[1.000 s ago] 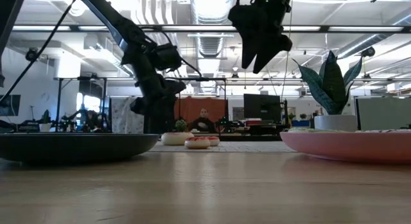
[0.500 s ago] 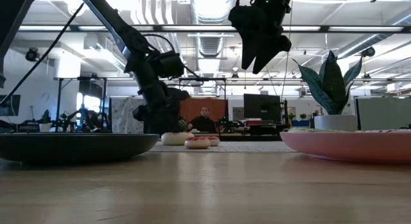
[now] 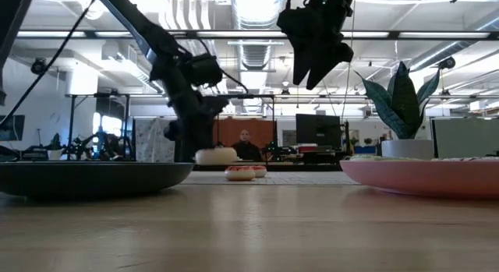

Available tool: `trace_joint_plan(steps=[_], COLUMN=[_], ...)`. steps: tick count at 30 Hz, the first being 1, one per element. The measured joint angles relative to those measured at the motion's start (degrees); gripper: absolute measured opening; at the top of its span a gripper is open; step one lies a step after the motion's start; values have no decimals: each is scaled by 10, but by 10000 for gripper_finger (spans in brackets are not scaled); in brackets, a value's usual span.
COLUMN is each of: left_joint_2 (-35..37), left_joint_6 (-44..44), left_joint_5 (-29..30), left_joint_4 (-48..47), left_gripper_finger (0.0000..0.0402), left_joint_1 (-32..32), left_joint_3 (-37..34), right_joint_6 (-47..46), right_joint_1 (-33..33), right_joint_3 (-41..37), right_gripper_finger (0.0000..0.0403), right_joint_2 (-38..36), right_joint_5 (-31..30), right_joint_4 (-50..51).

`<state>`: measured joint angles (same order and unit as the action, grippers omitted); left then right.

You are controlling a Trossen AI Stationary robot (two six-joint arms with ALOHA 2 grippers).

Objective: Pick & Place donuts
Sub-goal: Put the large pink donut on the pink plate

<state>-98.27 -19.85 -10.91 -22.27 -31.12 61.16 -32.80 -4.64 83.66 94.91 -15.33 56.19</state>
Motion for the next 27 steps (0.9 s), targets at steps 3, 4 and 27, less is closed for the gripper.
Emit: trace_joint_plan(steps=[3,4,27], left_joint_2=[40,60,333], left_joint_6=[13,23,-202], left_joint_5=[-1,2,131], left_joint_4=[-62,-90,-30], left_gripper_finger=[3,2,10], left_joint_1=[9,15,443], left_joint_3=[6,6,-301], right_joint_6=[0,0,-45], right_joint_1=[0,0,5], right_joint_3=[0,0,0], right_gripper_finger=[219,219,219], right_joint_2=[0,0,0], right_joint_5=[-1,-1,79], right_joint_4=[-1,-1,-107])
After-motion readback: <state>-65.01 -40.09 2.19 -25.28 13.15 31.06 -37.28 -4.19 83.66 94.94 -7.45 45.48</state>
